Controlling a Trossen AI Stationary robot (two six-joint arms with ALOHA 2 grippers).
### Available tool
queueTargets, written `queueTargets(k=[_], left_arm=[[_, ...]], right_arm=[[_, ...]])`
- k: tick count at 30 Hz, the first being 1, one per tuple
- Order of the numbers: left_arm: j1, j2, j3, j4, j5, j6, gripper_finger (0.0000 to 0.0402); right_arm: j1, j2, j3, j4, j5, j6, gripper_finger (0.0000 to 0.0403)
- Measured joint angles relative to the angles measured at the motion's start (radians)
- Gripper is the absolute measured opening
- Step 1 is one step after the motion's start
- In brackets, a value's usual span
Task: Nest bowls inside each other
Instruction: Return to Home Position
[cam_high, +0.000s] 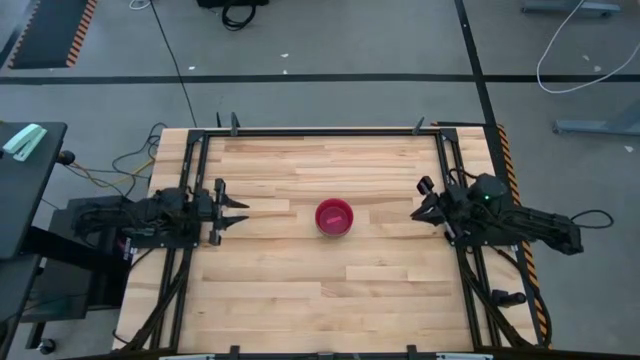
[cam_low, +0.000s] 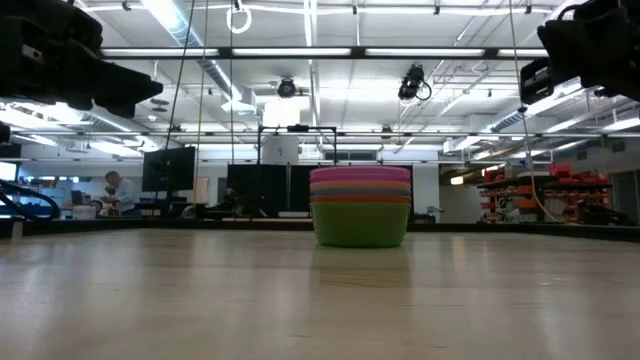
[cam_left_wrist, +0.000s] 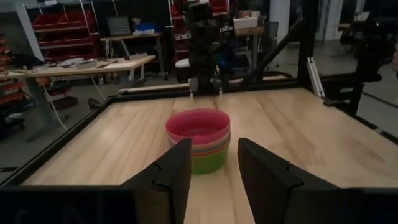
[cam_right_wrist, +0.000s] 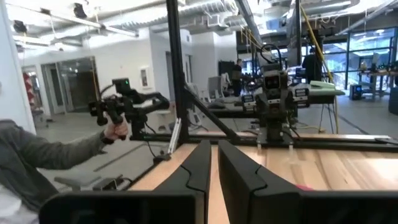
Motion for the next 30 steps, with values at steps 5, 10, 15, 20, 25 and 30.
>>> queueTargets(k=[5, 10, 15, 20, 25, 30], left_arm=[[0.001, 0.0, 0.003, -0.019, 0.0, 0.014, 0.014], [0.001, 0.0, 0.003, -0.021, 0.0, 0.04, 0.0148], [0.001, 0.0, 0.003, -0.027, -0.003, 0.042, 0.015], [0.001, 0.0, 0.003, -0.029, -0.019, 0.042, 0.0143], [0.001, 0.0, 0.002, -0.03, -0.021, 0.044, 0.0138], [0.001, 0.0, 0.002, -0.029, -0.034, 0.044, 0.0143]], right_arm=[[0.0, 0.0, 0.0, -0.065, 0.023, -0.062, 0.0039], [0.0, 0.0, 0.0, -0.085, 0.125, -0.088, 0.0039], [0.0, 0.0, 0.0, -0.087, 0.216, -0.107, 0.0039], [0.0, 0.0, 0.0, -0.089, 0.353, -0.094, 0.0039], [0.0, 0.0, 0.0, -0.116, 0.472, -0.097, 0.0039], [0.0, 0.0, 0.0, -0.158, 0.561, -0.098, 0.0039]])
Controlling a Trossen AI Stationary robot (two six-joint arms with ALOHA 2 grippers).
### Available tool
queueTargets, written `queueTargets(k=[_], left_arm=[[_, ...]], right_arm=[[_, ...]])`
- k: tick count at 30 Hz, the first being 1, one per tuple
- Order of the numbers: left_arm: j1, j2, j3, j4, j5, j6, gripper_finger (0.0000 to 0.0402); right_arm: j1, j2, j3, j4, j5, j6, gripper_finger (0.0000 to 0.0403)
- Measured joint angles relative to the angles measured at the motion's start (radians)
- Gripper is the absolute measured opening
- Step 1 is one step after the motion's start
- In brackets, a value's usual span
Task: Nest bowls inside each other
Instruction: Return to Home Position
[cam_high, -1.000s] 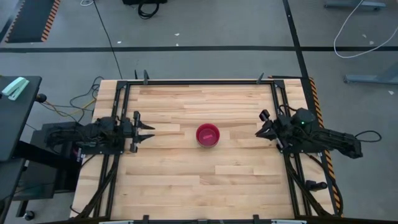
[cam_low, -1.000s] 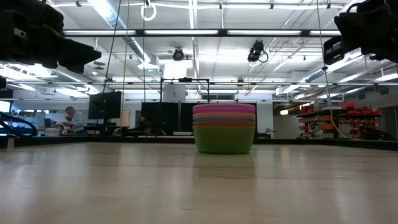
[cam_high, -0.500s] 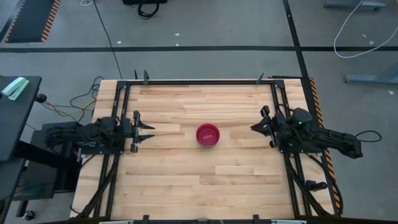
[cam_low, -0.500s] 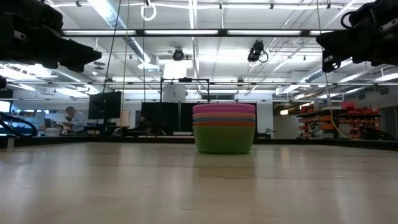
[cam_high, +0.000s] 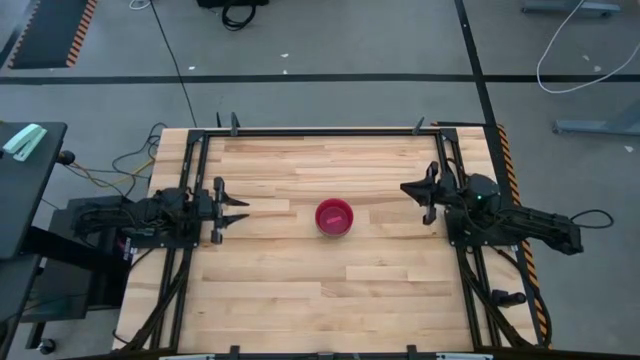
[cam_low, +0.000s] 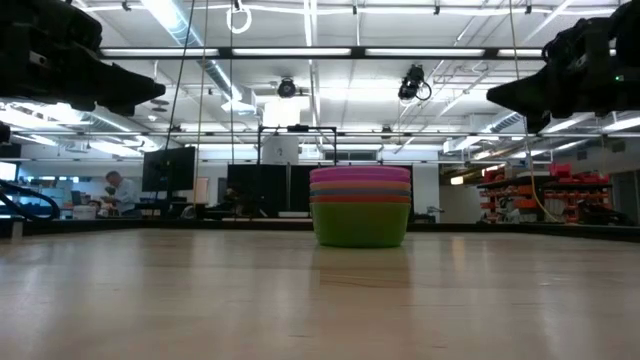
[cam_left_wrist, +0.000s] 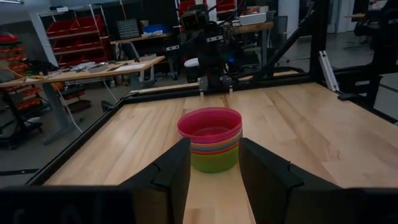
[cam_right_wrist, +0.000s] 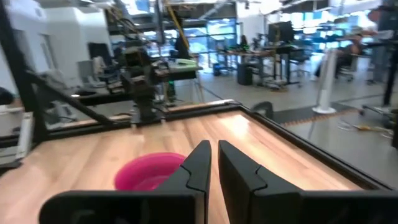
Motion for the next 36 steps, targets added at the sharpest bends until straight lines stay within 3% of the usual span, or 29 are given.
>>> queueTargets(k=[8, 36], left_arm=[[0.0, 0.0, 0.0, 0.0, -0.018, 0.041, 0.015], [0.0, 0.0, -0.006, 0.057, -0.024, 0.041, 0.0143]], right_arm=[[0.0, 0.001, 0.0, -0.04, 0.106, -0.006, 0.0039], [0.0, 0.0, 0.0, -0.039, 0.105, 0.023, 0.0039]])
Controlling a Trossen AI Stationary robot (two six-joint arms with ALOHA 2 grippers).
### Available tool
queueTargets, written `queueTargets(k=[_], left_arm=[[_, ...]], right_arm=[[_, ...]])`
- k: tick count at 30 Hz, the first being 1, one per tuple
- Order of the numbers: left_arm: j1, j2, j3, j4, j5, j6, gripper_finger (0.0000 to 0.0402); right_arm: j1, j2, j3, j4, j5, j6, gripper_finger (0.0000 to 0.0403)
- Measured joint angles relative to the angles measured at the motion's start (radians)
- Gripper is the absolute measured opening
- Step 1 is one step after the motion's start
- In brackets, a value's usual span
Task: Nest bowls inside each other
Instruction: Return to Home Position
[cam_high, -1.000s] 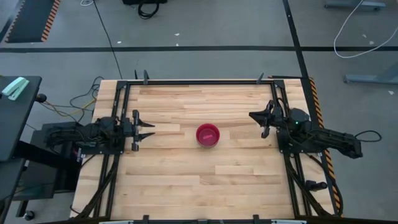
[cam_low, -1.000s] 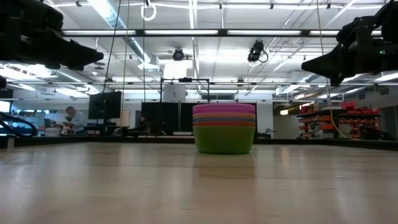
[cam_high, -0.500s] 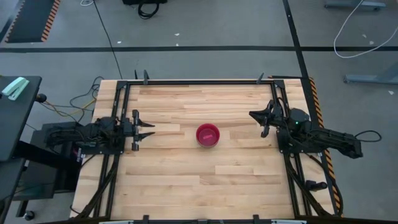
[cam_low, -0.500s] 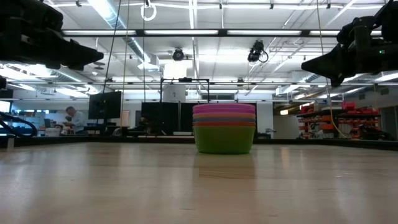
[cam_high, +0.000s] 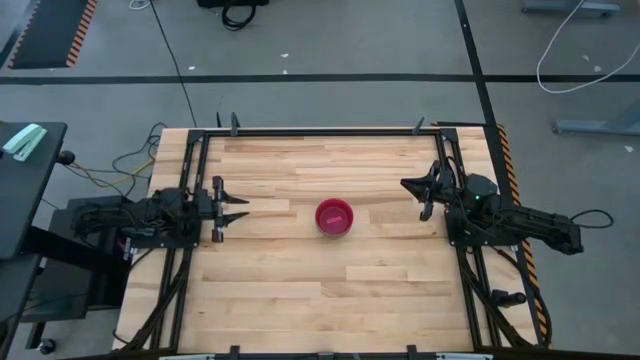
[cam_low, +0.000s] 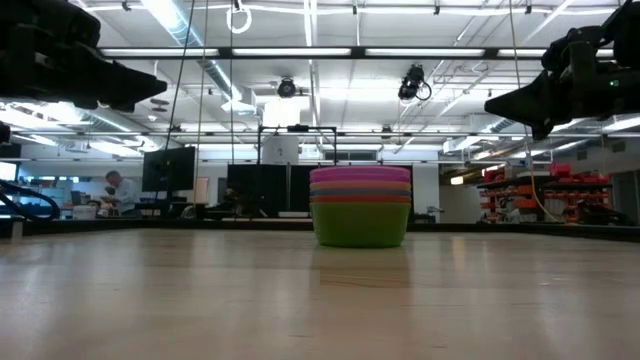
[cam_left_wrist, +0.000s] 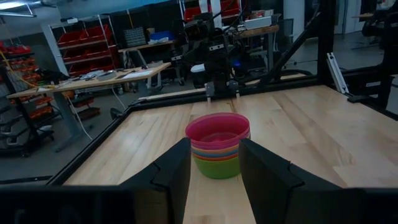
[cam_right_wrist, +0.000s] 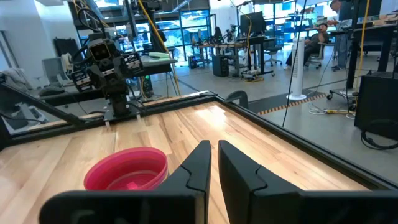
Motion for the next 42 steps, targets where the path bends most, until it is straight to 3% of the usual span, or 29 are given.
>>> queueTargets(k=[42], left_arm=[[0.0, 0.0, 0.003, 0.008, 0.005, -0.001, 0.015]], right_arm=[[0.0, 0.0, 0.0, 0.0, 0.0, 0.0, 0.0039]])
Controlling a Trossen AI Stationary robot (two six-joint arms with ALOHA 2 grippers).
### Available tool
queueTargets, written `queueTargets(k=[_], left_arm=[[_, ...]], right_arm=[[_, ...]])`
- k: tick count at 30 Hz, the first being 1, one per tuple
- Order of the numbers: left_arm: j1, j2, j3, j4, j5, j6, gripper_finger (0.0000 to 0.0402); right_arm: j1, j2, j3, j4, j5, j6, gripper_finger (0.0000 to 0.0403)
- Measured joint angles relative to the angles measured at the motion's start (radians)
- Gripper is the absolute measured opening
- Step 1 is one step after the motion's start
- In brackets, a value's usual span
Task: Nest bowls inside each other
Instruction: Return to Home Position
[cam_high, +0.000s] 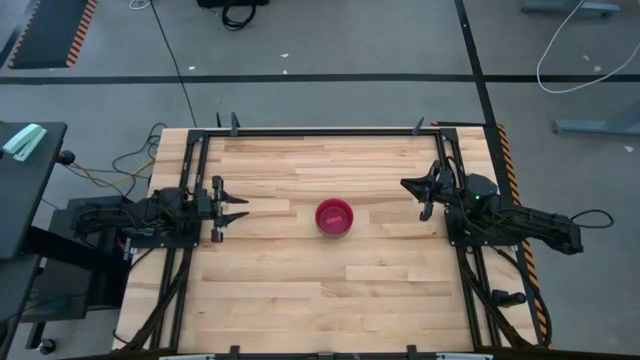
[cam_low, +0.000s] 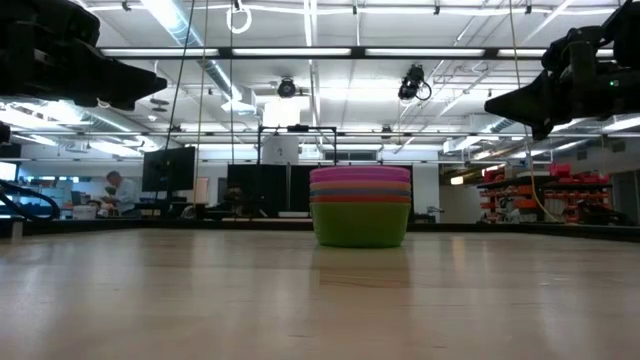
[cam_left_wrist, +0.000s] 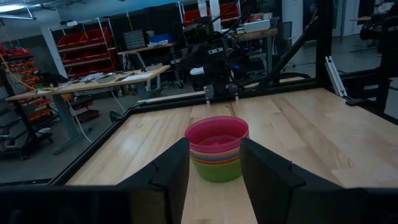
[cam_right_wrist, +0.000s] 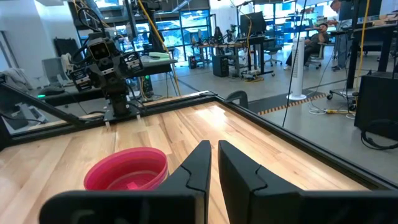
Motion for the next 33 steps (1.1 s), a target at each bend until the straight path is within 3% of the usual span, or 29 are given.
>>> queueTargets(k=[33], left_arm=[[0.0, 0.0, 0.0, 0.0, 0.0, 0.0, 0.0138]], right_arm=[[0.0, 0.0, 0.0, 0.0, 0.0, 0.0, 0.0039]])
